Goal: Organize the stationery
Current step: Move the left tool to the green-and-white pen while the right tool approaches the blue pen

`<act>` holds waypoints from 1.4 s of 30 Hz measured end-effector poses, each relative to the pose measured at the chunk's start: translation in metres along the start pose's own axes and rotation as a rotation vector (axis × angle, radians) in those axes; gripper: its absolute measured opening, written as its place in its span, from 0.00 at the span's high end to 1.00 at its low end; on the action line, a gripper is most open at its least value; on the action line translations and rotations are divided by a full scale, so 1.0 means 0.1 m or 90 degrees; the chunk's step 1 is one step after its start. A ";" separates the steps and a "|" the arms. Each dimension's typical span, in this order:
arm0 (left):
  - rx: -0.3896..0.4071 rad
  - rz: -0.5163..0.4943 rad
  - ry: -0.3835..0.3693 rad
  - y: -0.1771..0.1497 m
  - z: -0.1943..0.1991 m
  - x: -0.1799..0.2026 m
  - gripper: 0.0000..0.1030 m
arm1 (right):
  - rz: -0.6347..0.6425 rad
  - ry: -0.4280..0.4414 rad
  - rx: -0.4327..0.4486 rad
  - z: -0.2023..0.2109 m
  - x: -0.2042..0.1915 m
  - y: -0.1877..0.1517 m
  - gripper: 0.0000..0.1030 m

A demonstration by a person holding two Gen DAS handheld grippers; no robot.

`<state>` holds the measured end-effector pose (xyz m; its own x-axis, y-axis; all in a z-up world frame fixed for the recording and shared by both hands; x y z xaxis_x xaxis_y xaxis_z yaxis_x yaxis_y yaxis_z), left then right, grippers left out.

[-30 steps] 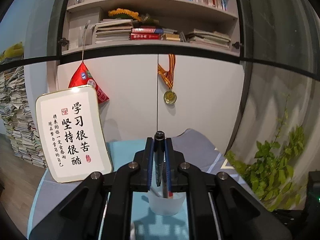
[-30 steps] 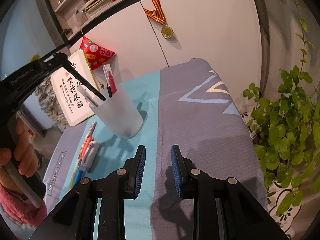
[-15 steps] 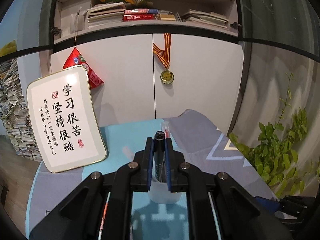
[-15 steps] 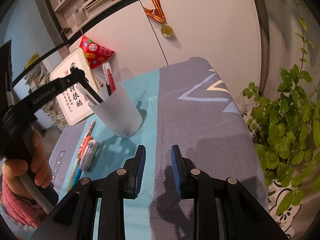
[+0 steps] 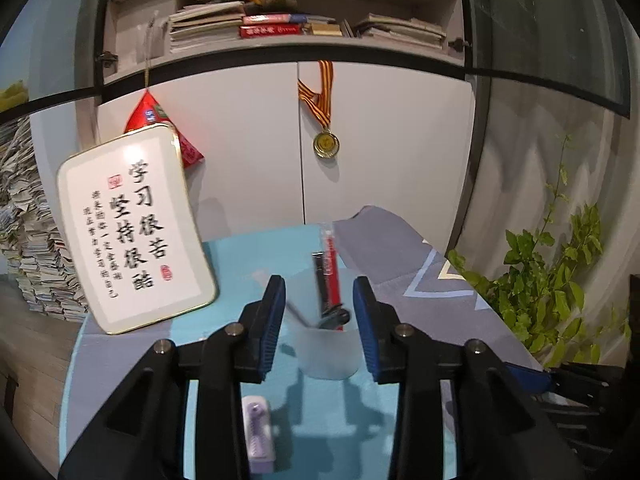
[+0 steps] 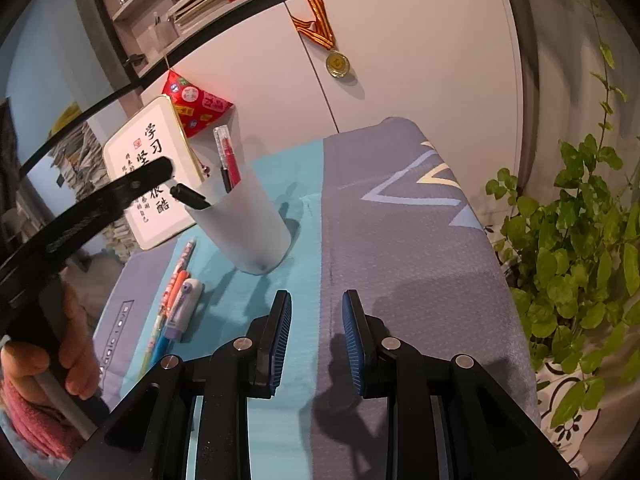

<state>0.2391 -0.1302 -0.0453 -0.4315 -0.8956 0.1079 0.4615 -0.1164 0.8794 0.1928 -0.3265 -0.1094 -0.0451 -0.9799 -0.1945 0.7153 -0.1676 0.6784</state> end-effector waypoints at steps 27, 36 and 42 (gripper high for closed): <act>-0.220 0.092 -0.053 -1.37 0.20 -0.77 0.86 | 0.188 0.005 -0.073 -0.10 -1.20 -0.24 0.75; -0.219 0.128 -0.053 -1.50 0.35 -0.96 0.86 | 0.247 0.036 -0.122 -0.23 -1.63 -0.37 0.75; -0.210 0.150 -0.061 -1.58 0.52 -1.08 0.86 | 0.287 0.062 -0.161 -0.34 -1.95 -0.50 0.75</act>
Point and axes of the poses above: each gripper's, at about its wrist camera, not at the fingertips, and z roughly against the way its jaws point, x to its right, y to its top, the point moved 3 cm from there along -z, roughly the way its jaws point, and after that the axes turned 13 degrees about -y, right-handed, at the moved point
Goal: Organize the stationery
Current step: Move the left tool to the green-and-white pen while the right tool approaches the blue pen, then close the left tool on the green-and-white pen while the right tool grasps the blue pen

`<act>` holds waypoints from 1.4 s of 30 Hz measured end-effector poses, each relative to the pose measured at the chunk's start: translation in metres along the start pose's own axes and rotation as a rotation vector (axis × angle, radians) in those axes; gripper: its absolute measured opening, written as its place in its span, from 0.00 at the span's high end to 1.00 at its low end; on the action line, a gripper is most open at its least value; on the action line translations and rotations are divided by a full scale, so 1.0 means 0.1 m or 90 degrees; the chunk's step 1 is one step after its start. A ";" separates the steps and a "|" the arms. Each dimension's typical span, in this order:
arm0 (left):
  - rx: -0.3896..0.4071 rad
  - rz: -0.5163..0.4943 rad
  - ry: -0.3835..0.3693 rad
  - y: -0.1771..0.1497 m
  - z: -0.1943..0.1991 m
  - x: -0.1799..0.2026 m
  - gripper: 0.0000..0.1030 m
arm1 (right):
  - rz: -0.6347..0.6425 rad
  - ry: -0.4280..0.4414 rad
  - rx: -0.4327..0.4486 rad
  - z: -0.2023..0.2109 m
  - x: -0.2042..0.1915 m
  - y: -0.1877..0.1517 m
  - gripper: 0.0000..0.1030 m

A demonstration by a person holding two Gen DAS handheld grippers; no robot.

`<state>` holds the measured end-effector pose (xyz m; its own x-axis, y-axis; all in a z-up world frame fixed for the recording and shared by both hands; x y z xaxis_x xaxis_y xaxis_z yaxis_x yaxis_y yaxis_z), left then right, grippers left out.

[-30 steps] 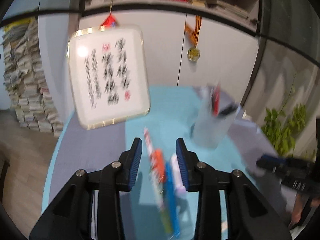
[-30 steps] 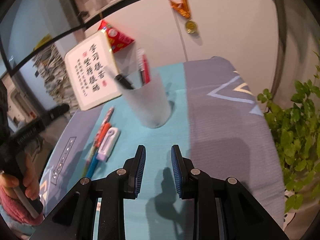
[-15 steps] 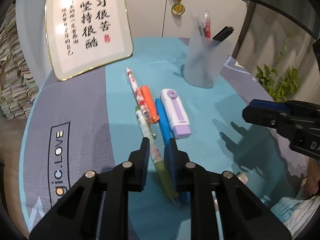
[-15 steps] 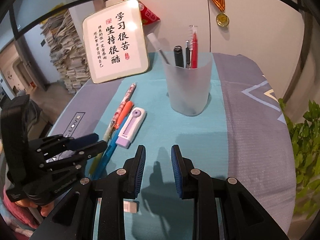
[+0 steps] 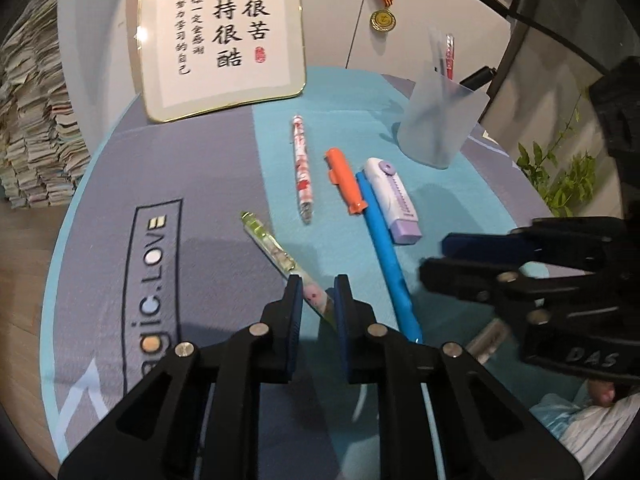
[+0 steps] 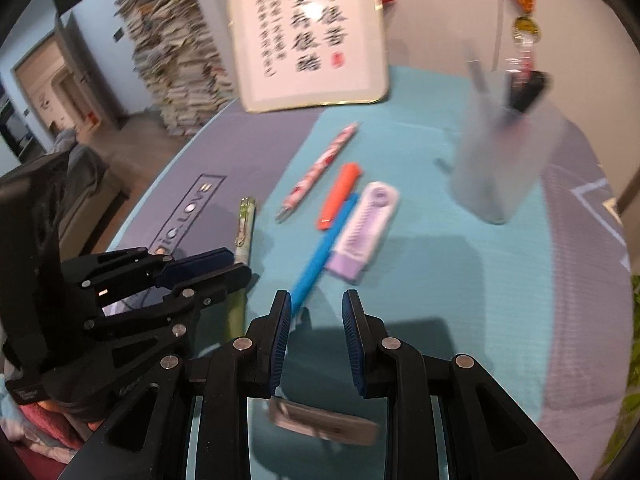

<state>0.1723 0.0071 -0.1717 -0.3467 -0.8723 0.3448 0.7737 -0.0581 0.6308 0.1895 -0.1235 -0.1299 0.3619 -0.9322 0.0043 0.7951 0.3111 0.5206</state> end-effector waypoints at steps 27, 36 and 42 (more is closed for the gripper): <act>-0.049 0.008 -0.024 0.00 -0.01 0.00 0.86 | 0.068 -0.054 -0.061 -0.09 0.02 -0.19 0.89; -0.106 -0.024 -0.037 -0.34 0.25 0.07 0.88 | 0.134 -0.027 -0.077 0.04 0.04 -0.36 0.89; -0.098 -0.016 -0.021 -0.27 0.21 0.04 0.87 | 0.104 -0.015 -0.047 -0.01 0.02 -0.14 0.71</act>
Point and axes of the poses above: each gripper's, at about its wrist camera, not at the fingertips, and z roughly against the way its jaws point, x to its right, y to its top, the point moved 3 cm from there along -z, roughly the way its jaws point, and after that the axes turned 13 degrees about -y, right-handed, at the moved point
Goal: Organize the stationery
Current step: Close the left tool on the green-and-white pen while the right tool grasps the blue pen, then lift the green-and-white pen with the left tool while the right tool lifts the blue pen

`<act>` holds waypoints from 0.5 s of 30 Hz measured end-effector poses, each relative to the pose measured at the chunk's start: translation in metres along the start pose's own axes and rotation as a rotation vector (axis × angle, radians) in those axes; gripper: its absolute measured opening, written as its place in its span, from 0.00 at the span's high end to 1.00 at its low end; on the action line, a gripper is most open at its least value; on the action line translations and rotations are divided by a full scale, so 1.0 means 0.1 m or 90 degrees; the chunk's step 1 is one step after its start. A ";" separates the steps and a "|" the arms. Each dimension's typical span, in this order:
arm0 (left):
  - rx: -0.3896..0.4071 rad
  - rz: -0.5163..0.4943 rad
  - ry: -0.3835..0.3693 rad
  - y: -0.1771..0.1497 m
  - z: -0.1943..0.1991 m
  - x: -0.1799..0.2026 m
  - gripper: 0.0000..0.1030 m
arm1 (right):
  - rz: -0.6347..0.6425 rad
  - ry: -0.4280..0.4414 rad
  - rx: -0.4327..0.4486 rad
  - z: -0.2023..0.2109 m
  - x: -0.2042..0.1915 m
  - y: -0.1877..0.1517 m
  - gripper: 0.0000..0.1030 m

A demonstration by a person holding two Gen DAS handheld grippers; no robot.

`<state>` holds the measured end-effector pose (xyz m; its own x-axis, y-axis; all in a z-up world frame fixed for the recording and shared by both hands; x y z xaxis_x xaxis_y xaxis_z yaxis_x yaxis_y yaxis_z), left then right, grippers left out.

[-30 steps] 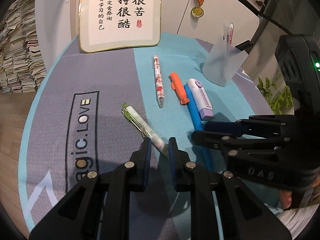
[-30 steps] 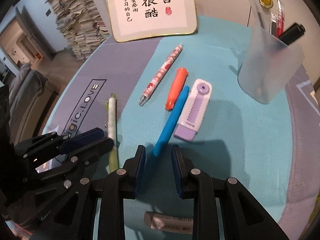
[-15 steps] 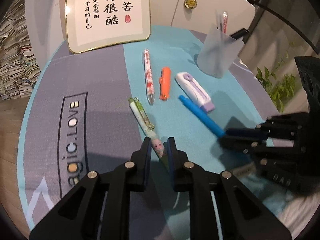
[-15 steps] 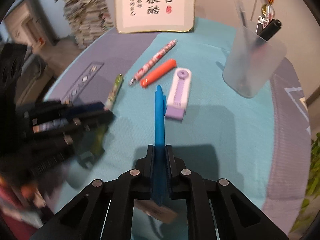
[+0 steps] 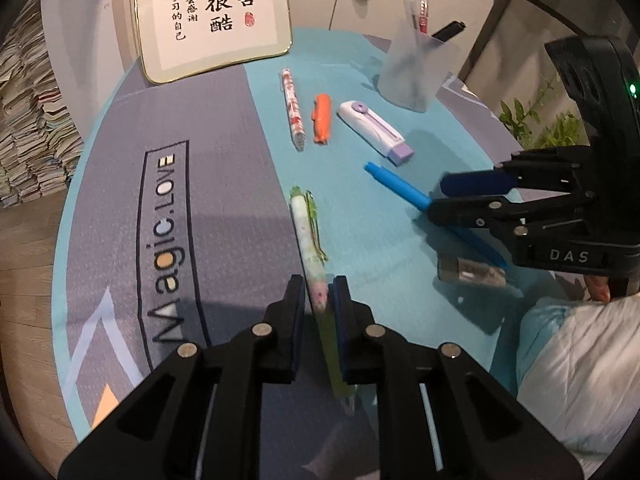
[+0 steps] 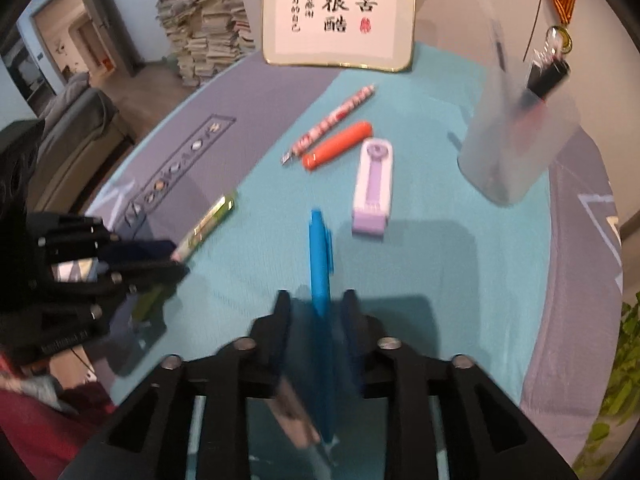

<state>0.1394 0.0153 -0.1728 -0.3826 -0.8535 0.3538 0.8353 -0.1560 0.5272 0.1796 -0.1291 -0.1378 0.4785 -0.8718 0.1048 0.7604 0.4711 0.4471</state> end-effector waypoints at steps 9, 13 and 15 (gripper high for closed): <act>-0.002 -0.013 0.016 0.16 -0.06 0.01 0.72 | -0.003 -0.006 -0.017 -0.19 -0.04 0.18 0.71; -0.003 -0.024 0.017 0.24 -0.09 0.03 0.72 | 0.016 -0.013 -0.020 -0.25 -0.12 0.23 0.71; -0.010 -0.029 0.021 0.28 -0.14 0.04 0.72 | 0.022 -0.020 -0.021 -0.26 -0.14 0.24 0.76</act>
Point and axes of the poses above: each gripper's, at about its wrist camera, not at the fingertips, and z roughly against the way its jaws point, x to its right, y to its top, the point moved 3 cm from there along -z, roughly the way its jaws point, and after that the axes turned 13 degrees about -y, right-handed, at the moved point
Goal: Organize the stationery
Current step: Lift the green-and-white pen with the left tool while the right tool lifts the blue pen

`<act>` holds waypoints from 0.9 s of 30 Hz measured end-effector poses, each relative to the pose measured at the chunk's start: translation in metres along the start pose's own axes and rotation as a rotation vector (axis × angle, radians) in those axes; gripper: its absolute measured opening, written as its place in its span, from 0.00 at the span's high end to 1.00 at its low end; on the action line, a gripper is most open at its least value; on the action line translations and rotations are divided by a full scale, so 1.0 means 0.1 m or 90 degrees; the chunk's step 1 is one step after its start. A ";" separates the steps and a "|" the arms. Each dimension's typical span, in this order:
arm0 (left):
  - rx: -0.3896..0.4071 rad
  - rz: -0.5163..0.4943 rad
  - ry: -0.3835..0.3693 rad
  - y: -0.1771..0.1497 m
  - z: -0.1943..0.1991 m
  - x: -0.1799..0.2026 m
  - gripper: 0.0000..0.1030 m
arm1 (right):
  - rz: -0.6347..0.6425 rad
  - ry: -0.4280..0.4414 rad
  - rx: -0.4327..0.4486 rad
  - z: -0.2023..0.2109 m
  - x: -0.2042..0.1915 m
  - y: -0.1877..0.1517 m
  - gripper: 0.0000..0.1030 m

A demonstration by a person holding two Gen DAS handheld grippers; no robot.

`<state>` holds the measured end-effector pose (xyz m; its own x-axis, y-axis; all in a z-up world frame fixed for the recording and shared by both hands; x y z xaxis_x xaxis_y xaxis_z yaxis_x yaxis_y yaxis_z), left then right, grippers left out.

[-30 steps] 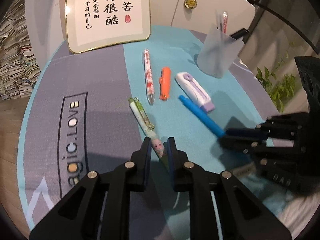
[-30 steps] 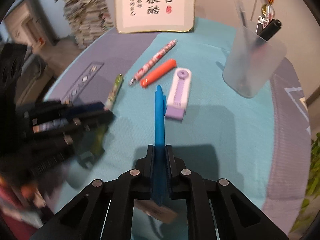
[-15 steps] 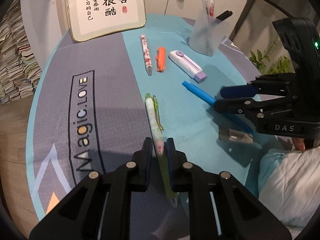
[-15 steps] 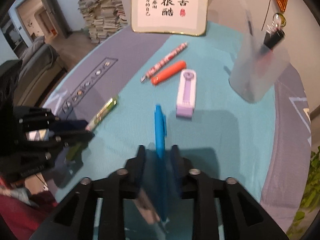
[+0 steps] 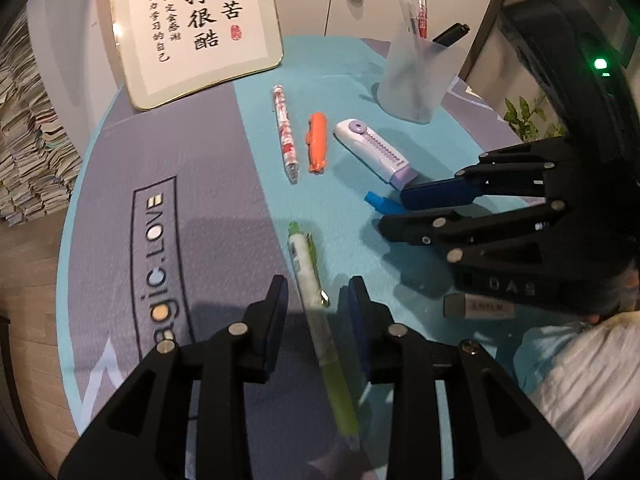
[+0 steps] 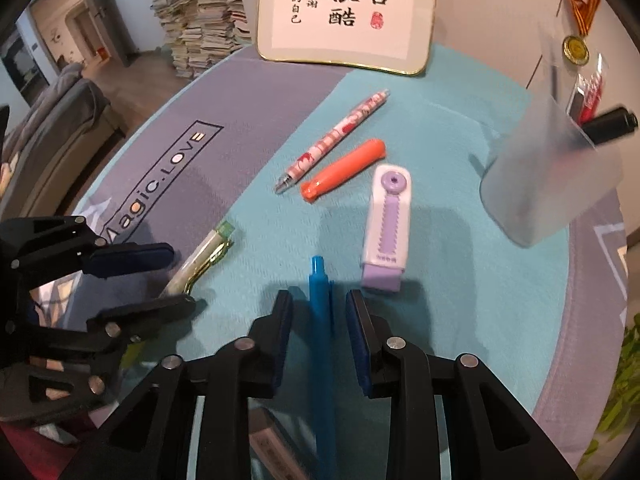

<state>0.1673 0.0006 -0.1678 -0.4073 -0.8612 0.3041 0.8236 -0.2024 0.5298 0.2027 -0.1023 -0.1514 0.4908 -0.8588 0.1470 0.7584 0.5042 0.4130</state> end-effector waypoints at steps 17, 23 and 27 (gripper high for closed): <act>0.071 -0.010 0.014 0.17 0.30 0.09 0.89 | -0.107 0.019 0.154 0.86 0.39 -0.13 0.86; 0.148 -0.029 0.004 0.26 0.62 0.26 0.89 | -0.146 0.012 0.216 1.21 0.56 -0.17 0.86; 0.185 -0.033 0.004 0.31 0.74 0.34 0.90 | -0.176 0.001 0.264 1.46 0.73 -0.17 0.86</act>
<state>0.1499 -0.0002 -0.0821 -0.4427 -0.8564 0.2656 0.6537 -0.1055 0.7494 0.1630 -0.1867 -0.0167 0.2963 -0.9549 -0.0205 0.6262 0.1780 0.7590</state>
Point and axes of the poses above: each gripper's, at about its wrist camera, not at the fingertips, and z roughly against the way its jaws point, x to its right, y to its top, the point moved 3 cm from there along -z, roughly the way its jaws point, and after that the axes turned 13 degrees about -y, right-handed, at the moved point
